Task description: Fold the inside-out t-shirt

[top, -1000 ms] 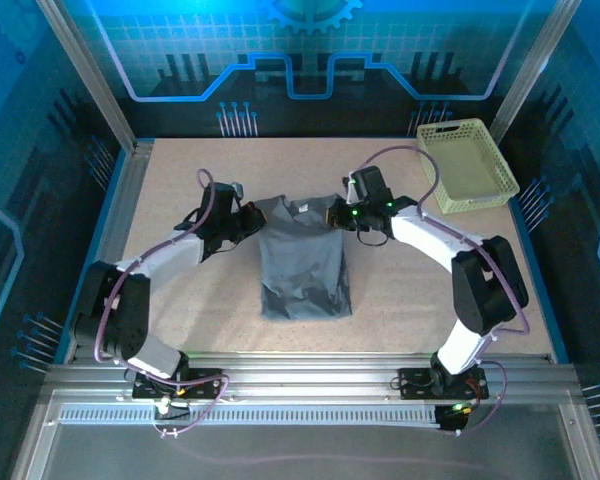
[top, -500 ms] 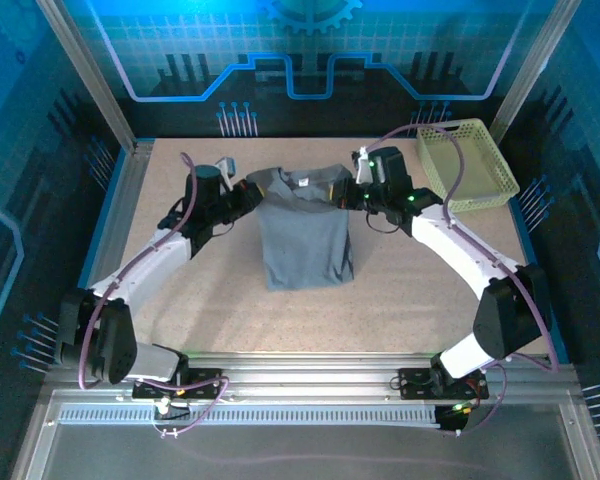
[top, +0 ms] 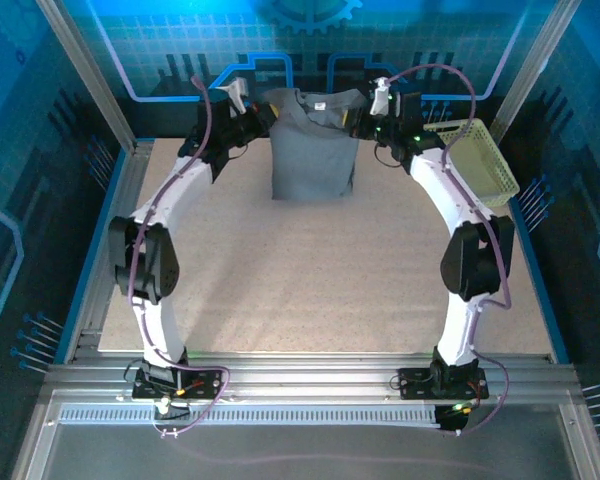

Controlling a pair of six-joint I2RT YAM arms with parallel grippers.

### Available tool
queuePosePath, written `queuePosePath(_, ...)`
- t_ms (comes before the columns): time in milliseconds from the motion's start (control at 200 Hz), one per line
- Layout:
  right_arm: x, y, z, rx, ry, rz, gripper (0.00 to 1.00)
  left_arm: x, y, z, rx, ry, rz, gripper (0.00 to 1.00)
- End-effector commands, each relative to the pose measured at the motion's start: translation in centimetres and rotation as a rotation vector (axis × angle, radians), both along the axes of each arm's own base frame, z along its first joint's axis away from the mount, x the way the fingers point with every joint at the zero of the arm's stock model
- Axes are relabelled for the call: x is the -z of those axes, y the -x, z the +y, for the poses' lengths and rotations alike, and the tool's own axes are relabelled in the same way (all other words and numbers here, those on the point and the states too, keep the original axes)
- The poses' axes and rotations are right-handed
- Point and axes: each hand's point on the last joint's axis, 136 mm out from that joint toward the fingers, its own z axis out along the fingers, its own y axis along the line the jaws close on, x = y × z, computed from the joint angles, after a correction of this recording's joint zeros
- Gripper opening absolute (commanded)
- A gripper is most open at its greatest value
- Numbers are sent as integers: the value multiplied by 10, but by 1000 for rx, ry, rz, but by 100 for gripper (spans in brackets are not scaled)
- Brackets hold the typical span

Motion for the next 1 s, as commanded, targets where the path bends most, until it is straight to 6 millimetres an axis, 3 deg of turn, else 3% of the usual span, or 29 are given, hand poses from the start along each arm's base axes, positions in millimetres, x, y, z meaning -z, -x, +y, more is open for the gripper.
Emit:
queuePosePath(0, -28, -6, 7, -60, -18, -105, 0, -19, -3, -14, 120, -4, -122, 0)
queuePosePath(115, -11, 6, 15, -93, 6, -110, 0, -4, 12, -20, 167, -2, -149, 0)
queuePosePath(245, 19, 37, 15, -97, 38, -100, 0, 13, 54, -31, 227, -2, -190, 0)
queuePosePath(405, 51, 91, 5, -91, 54, -58, 0, 43, 118, -49, 296, 13, -178, 0)
queuePosePath(590, 90, 165, -11, -60, 60, 20, 0, 69, 194, -52, 313, 66, -157, 0)
queuePosePath(735, 132, 222, -25, -44, 59, 115, 0, 108, 251, -65, 362, 36, -75, 0)
queuePosePath(835, 154, 256, -29, -43, 37, 180, 0, 139, 283, -61, 350, 20, 4, 0)
queuePosePath(995, 171, 285, -37, -9, 61, 240, 0, 179, 311, -44, 250, -22, 136, 0)
